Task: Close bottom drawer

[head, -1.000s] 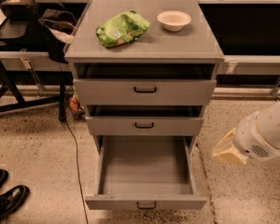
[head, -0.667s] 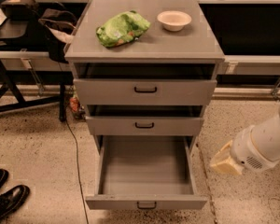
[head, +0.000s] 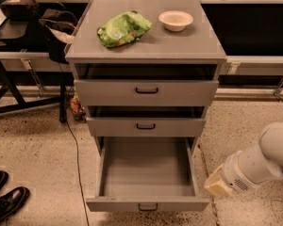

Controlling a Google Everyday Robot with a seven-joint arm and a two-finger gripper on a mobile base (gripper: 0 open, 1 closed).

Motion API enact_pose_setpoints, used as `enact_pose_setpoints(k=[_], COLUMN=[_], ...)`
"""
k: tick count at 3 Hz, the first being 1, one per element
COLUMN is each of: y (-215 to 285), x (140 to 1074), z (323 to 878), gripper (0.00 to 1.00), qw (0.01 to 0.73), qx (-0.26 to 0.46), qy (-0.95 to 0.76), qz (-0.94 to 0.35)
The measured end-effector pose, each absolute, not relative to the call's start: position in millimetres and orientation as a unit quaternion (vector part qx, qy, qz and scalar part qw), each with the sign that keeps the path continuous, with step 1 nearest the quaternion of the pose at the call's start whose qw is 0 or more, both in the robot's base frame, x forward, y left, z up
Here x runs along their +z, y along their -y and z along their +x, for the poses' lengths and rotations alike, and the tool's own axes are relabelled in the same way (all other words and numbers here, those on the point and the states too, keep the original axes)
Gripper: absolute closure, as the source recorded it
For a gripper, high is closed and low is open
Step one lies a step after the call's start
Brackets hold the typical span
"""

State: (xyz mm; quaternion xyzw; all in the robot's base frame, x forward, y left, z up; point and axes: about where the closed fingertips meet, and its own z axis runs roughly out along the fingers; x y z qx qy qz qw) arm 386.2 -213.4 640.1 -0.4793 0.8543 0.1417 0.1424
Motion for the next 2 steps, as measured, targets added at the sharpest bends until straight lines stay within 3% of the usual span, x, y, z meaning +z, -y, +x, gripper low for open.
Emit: enact_pose_setpoints(k=[2], y=[208.2], x=[588.6], z=[379.6], gripper=[1.00], qw=[0.151], qx=[0.207], qy=[-0.837], qz=[-0.483])
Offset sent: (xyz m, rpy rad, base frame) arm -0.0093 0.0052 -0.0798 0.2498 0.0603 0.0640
